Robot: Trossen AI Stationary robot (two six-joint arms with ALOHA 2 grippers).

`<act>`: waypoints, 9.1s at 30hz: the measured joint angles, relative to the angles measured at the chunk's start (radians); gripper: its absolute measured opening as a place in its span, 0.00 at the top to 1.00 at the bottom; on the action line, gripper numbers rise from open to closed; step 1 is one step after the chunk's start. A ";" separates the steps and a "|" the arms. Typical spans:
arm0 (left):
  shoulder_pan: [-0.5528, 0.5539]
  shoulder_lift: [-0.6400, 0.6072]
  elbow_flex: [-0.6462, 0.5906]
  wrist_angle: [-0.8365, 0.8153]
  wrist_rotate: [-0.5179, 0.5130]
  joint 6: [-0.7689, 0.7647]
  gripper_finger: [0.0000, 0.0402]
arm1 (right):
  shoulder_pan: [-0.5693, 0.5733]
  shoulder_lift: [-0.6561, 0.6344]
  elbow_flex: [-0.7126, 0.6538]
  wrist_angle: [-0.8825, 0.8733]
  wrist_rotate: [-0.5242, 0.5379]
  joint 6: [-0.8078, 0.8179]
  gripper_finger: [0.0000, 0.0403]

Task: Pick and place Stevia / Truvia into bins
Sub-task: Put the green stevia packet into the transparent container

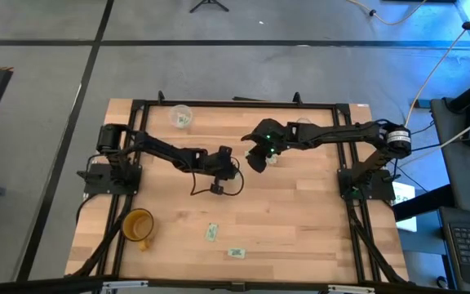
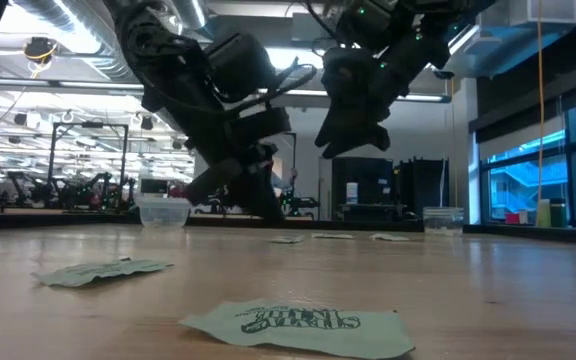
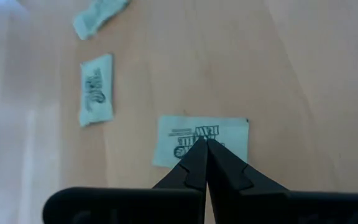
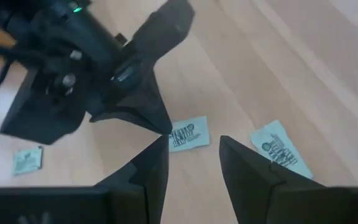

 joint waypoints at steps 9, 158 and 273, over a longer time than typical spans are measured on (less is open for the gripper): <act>-0.006 0.046 0.002 0.016 -0.007 -0.003 1.00 | -0.019 0.046 0.001 -0.015 -0.106 0.248 0.64; 0.296 -0.587 0.000 -0.287 0.150 -0.500 0.73 | -0.042 0.049 0.414 -0.158 0.037 -0.298 1.00; 0.258 -0.587 0.000 -0.188 0.330 -0.473 0.99 | 0.021 0.012 0.415 -0.296 0.125 -0.394 0.62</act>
